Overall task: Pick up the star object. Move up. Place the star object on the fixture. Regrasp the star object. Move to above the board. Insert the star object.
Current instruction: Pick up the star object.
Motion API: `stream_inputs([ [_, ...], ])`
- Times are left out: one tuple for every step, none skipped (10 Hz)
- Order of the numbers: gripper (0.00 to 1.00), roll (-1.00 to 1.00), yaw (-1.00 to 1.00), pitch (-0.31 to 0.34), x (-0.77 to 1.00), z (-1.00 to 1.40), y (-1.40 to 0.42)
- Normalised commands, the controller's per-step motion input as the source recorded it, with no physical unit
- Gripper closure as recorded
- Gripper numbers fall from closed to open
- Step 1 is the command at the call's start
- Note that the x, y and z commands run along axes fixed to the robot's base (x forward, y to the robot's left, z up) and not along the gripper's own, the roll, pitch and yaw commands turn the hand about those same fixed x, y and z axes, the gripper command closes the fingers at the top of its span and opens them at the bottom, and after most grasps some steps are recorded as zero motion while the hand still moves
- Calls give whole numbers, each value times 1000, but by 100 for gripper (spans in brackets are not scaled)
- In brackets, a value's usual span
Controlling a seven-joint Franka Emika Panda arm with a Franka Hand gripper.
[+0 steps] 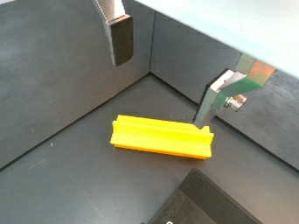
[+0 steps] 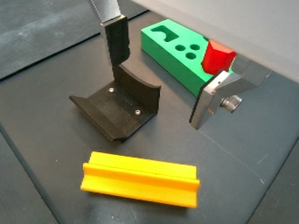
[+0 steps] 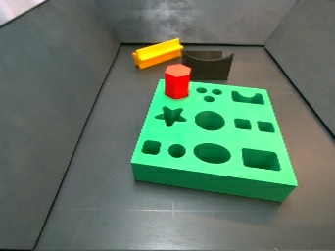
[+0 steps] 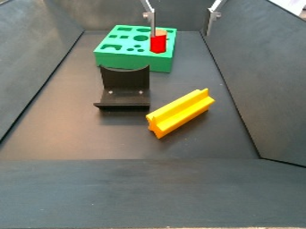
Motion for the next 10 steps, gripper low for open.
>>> stream_inputs([
  [0, 0, 0, 0, -23, -14, -83],
  [0, 0, -563, -94, 0, -234, 11],
  [0, 109, -874, -20, 203, -486, 40],
  [0, 114, -911, 0, 249, -589, 6],
  [0, 103, -897, 0, 269, -660, 29],
  [0, 114, -889, 4, 263, -691, 37],
  [0, 154, -889, 29, 226, -754, 37],
  [0, 161, -877, 43, 214, -791, 54],
  [0, 180, -814, 39, 186, -800, 111],
  [0, 159, -823, 46, 197, -829, 111],
])
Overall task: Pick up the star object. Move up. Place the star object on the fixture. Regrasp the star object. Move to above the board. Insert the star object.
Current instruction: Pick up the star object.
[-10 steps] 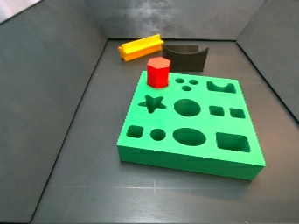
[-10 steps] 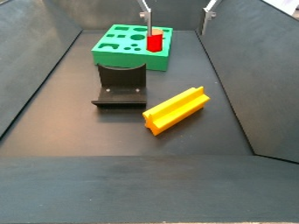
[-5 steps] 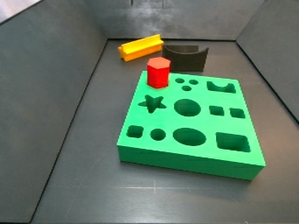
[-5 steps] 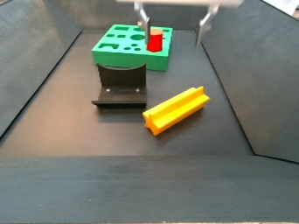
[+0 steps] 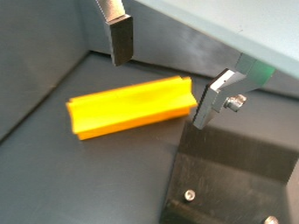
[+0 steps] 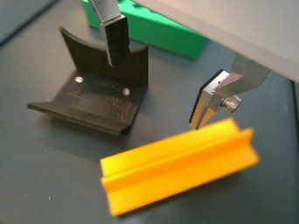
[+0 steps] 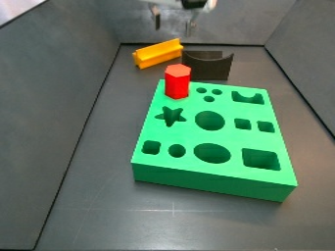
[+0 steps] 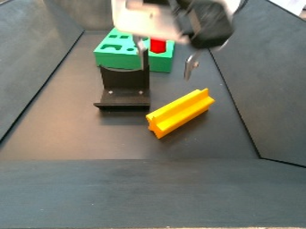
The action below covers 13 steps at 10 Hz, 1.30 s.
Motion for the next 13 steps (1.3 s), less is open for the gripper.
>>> stream_inputs([
  [0, 144, -863, 51, 211, -843, 80],
  [0, 147, -843, 44, 186, -849, 97],
  [0, 123, -646, 0, -54, -920, 386],
  [0, 189, -357, -24, -357, -829, 543],
  [0, 293, -146, -9, -389, -620, 554],
  [0, 351, 0, 43, -49, -491, 237],
  [0, 244, 0, 11, -31, -486, 0],
  [0, 179, 0, -43, -217, -743, -109],
  [0, 30, -131, -74, -103, -834, -157],
  [0, 16, -271, -210, -554, -814, -106],
  [0, 0, -303, -150, -291, -226, 34],
  [0, 0, 0, -26, -14, 0, 0],
  [0, 0, 0, -4, 0, 0, 0],
])
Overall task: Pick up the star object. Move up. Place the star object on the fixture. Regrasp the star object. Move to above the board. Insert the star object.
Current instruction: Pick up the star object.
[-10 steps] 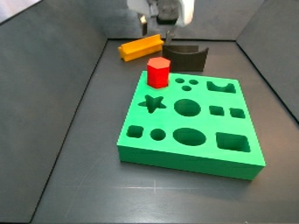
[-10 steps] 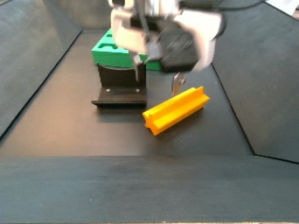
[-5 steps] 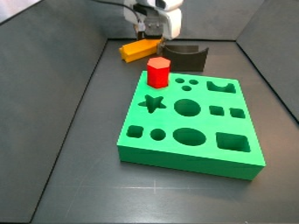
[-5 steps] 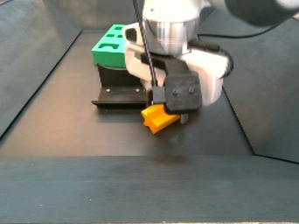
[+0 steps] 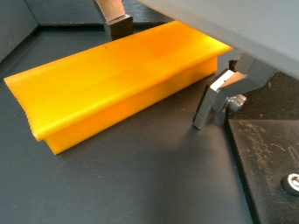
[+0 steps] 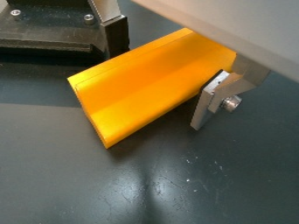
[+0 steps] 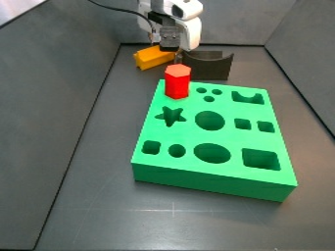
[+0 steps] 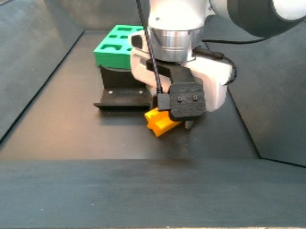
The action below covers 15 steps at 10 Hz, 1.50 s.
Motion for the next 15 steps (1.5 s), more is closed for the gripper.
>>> stream_inputs([
  [0, -1, 0, 0, 0, 0, 71],
  [0, 0, -120, -121, -534, -271, 0],
  [0, -63, -360, -140, -434, -6, 126],
  [0, 0, 0, -10, -3, 0, 0],
  [0, 0, 0, 0, 0, 0, 0],
  [100, 0, 0, 0, 0, 0, 0],
  [100, 0, 0, 0, 0, 0, 0],
  [100, 0, 0, 0, 0, 0, 0],
  [100, 0, 0, 0, 0, 0, 0],
  [100, 0, 0, 0, 0, 0, 0],
  [100, 0, 0, 0, 0, 0, 0],
  [100, 0, 0, 0, 0, 0, 0],
  [100, 0, 0, 0, 0, 0, 0],
  [100, 0, 0, 0, 0, 0, 0],
  [100, 0, 0, 0, 0, 0, 0],
])
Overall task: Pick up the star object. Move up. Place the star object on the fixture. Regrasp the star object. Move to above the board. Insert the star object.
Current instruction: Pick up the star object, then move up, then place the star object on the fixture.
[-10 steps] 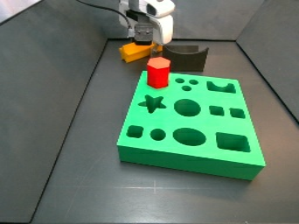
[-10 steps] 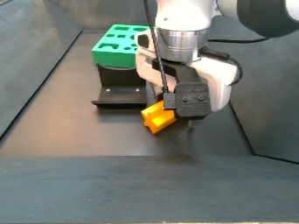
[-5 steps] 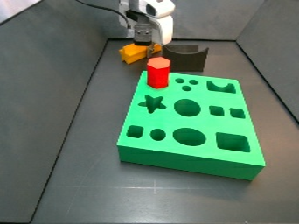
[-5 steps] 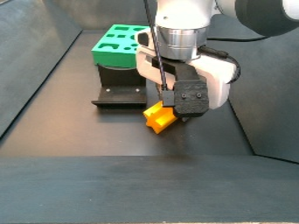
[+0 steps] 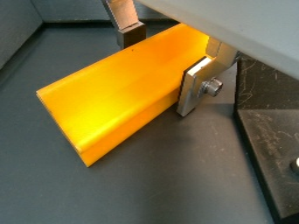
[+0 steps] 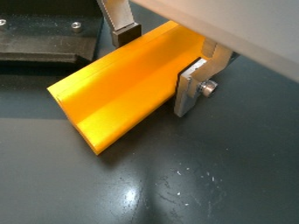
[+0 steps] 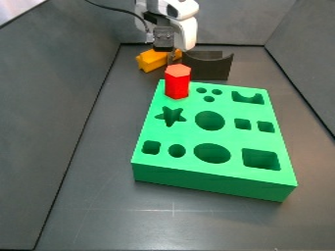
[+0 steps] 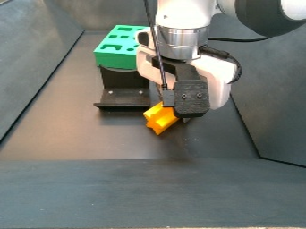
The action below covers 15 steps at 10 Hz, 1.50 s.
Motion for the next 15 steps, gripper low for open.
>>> stream_inputs([
  [100, 0, 0, 0, 0, 0, 0],
  [100, 0, 0, 0, 0, 833, 0],
  [100, 1, 0, 27, -29, 768, 3],
  [100, 9, -5, 45, -29, 654, 5],
  [100, 15, -9, 54, -21, 566, 7],
  [100, 29, -14, 62, -15, 365, 8],
  [100, 40, -16, 58, -17, 209, 7],
  [100, 0, 0, 0, 0, 1000, 0],
  [100, 2, -1, 1, 0, 1000, -1],
  [100, 8, -7, 21, -15, 1000, 0],
  [100, 19, -13, 22, -18, 1000, 2],
  [100, 31, -18, 26, -22, 1000, 5],
  [100, 43, -19, 32, -25, 1000, 6],
  [100, 56, -19, 41, -32, 1000, 9],
  [100, 62, -16, 46, -34, 1000, 9],
])
